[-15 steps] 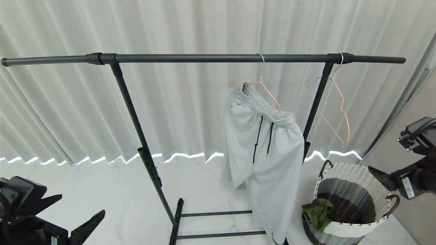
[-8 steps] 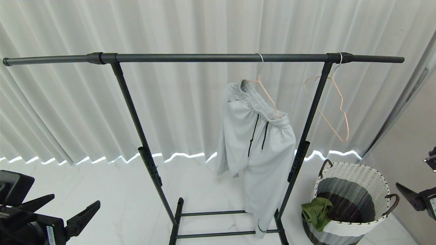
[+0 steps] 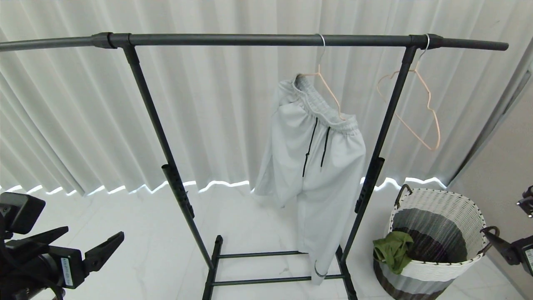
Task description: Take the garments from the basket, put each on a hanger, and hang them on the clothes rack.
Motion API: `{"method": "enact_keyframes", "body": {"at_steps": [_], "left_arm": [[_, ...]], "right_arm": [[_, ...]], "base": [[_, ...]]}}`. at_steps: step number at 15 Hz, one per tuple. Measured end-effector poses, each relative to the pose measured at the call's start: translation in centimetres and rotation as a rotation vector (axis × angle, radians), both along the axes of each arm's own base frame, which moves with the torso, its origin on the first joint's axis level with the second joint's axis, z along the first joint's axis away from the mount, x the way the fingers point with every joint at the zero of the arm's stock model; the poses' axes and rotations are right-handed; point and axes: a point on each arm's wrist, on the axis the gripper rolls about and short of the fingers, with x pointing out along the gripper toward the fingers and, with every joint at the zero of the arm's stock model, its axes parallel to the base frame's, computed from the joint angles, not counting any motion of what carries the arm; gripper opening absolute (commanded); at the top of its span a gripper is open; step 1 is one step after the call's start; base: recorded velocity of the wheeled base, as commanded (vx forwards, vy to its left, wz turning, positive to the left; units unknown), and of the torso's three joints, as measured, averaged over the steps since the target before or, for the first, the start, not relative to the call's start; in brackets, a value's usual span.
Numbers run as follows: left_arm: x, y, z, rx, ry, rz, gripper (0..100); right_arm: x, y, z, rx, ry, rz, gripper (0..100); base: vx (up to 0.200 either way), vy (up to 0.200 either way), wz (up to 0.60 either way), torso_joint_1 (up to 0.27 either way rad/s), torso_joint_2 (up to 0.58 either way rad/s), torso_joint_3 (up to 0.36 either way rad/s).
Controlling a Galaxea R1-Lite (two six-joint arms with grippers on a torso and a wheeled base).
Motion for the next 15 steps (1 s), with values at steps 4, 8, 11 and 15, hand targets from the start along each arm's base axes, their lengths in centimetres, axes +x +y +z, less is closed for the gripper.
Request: {"method": "enact_keyframes", "body": {"at_steps": [4, 8, 11, 15], "left_arm": [[0.5, -0.6, 0.2, 0.001, 0.0, -0.05, 100], [0.7, -1.7, 0.1, 0.024, 0.01, -0.091, 100], [0.6, -2.1, -0.2, 0.031, 0.021, -0.11, 100], [0.4, -2.2, -0.5, 0.034, 0.035, -0.116, 100]], "right_arm": [[0.0, -0.1, -0.2, -0.001, 0.007, -0.01, 100], [0.0, -0.2, -0.2, -0.001, 0.007, -0.014, 100], [0.0, -0.2, -0.2, -0.002, 0.009, -0.017, 100], [-0.2, -0.3, -0.6, -0.017, 0.023, -0.013, 100]], "base": [[0.0, 0.0, 0.0, -0.204, 0.49, 0.283], [0.0, 0.0, 0.0, -0.187, 0.48, 0.286], [0.0, 0.0, 0.0, -0.173, 0.47, 0.295], [0.0, 0.0, 0.0, -0.115, 0.35, 0.231]]}}
